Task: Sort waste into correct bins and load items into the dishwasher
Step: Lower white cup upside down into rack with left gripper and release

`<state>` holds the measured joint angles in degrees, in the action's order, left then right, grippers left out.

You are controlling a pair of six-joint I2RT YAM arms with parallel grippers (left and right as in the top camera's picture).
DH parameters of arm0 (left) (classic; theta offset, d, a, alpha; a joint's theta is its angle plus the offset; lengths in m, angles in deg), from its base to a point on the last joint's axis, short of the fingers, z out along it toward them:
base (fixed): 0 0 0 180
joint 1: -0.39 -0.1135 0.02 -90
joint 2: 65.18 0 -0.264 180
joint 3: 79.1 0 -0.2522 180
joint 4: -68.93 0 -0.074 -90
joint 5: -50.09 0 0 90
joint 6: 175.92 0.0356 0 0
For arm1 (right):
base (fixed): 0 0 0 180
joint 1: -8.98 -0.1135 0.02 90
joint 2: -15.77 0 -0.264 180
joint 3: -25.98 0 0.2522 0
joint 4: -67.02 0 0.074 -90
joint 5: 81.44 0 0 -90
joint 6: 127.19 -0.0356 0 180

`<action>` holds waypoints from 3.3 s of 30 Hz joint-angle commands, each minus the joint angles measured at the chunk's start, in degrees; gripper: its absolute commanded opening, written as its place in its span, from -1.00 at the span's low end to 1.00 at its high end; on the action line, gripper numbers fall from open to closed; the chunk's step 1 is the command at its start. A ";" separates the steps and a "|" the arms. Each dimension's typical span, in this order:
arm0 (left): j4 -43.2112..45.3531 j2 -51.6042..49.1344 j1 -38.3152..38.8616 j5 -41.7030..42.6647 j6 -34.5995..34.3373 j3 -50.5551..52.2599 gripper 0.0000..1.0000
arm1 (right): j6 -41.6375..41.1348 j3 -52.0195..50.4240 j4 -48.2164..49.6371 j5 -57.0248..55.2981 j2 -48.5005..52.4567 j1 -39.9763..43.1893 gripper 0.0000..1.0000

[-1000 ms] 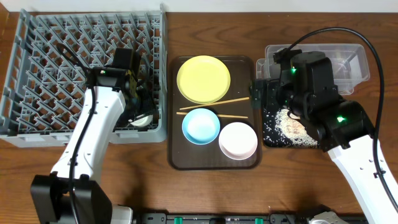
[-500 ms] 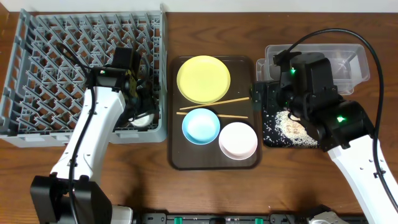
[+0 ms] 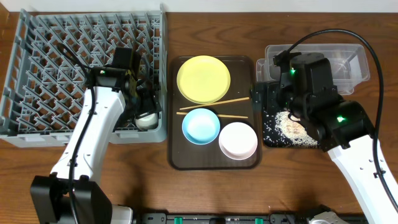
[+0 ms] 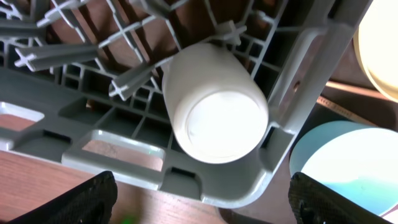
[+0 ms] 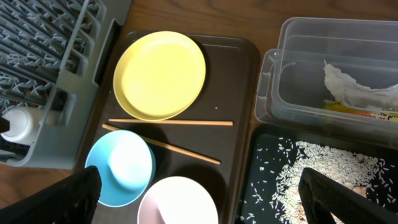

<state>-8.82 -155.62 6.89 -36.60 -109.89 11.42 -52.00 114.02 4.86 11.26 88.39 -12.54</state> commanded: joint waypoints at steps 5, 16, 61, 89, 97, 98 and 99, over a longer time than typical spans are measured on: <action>-1.22 -0.13 0.50 0.48 -0.74 1.05 0.78 | 0.74 0.07 -0.48 -0.96 0.15 -0.09 0.99; 0.13 -0.13 0.50 -0.17 -0.68 4.26 0.78 | 0.74 0.07 -0.68 -0.96 0.15 -0.09 0.98; 0.87 -0.13 0.50 -1.86 4.31 8.28 0.77 | 1.81 0.07 -0.63 -1.40 0.15 -0.09 0.98; -6.32 -0.13 0.50 -0.74 2.25 8.28 0.77 | 1.81 0.07 -0.66 -1.40 0.15 -0.09 0.99; -4.55 -0.09 0.50 -0.07 2.27 6.10 0.75 | 1.84 0.07 -0.44 -1.42 0.15 -0.09 0.98; -4.72 0.04 0.50 0.17 2.27 5.07 0.75 | 1.84 0.07 -0.44 -1.42 0.15 -0.09 0.99; -4.76 0.26 0.50 0.33 2.29 3.98 0.75 | 1.84 0.07 -0.44 -1.42 0.15 -0.09 0.98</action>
<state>-13.45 -155.62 7.24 -37.28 -107.11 18.61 -50.98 114.02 4.42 10.26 88.39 -12.54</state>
